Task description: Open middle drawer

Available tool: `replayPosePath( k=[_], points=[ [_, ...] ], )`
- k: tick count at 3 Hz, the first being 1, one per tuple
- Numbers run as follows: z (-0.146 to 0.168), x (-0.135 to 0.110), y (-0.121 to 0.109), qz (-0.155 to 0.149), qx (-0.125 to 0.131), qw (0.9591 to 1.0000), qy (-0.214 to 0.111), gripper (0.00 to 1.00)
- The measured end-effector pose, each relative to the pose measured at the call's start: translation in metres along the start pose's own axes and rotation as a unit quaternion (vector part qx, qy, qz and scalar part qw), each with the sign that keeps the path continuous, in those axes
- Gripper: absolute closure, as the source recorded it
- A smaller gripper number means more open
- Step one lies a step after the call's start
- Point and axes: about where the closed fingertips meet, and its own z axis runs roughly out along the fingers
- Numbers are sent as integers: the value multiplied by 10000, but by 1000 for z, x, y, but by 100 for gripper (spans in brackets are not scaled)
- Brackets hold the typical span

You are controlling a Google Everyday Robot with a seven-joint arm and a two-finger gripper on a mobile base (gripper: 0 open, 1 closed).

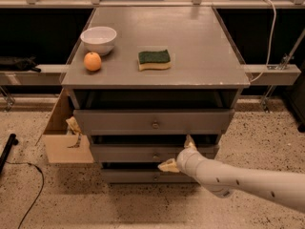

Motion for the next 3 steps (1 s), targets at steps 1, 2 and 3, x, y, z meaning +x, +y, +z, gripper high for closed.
replayPosePath(
  k=[1, 2, 3],
  points=[
    [2, 1, 2, -267, 39, 9996, 68, 0],
    [2, 1, 2, -267, 39, 9996, 68, 0],
    [6, 10, 8, -203, -39, 9996, 168, 0]
  ],
)
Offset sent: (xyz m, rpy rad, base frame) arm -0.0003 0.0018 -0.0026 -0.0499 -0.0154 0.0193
